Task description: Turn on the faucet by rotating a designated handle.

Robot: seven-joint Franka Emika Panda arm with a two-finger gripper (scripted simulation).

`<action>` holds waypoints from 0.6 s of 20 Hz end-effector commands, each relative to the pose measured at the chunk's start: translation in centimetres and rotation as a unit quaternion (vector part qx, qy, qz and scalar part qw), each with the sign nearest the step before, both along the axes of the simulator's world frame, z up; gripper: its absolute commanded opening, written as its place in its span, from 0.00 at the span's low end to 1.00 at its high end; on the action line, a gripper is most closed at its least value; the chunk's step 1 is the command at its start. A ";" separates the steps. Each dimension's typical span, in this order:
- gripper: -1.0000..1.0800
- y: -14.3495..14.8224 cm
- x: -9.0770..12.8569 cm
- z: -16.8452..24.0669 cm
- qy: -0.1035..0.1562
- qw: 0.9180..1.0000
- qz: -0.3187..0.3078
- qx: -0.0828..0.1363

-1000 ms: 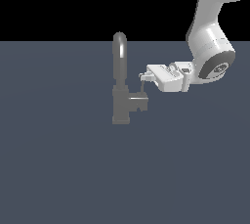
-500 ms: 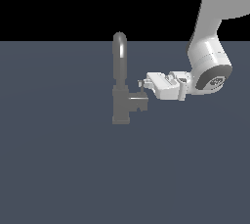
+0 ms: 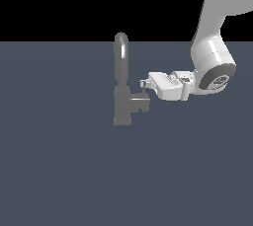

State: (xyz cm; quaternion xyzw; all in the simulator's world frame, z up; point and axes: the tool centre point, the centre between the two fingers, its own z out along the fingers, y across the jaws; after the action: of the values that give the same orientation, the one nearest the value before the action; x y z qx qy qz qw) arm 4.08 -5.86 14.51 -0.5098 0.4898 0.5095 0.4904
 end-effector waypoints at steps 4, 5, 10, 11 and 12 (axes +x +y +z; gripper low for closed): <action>0.00 -0.1 -1.3 0.3 0.000 1.000 0.000 0.000; 0.00 -0.1 -1.6 0.4 0.000 1.000 0.000 0.000; 0.00 -0.1 -3.0 0.7 0.000 1.000 0.000 0.000; 0.00 -0.2 -3.3 0.8 0.000 1.000 0.000 0.000; 0.00 -0.2 -3.5 0.8 0.000 1.000 0.000 0.000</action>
State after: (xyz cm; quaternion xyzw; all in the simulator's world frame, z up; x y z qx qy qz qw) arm 1.38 -5.99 15.07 -0.5108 0.4919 0.5048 0.4922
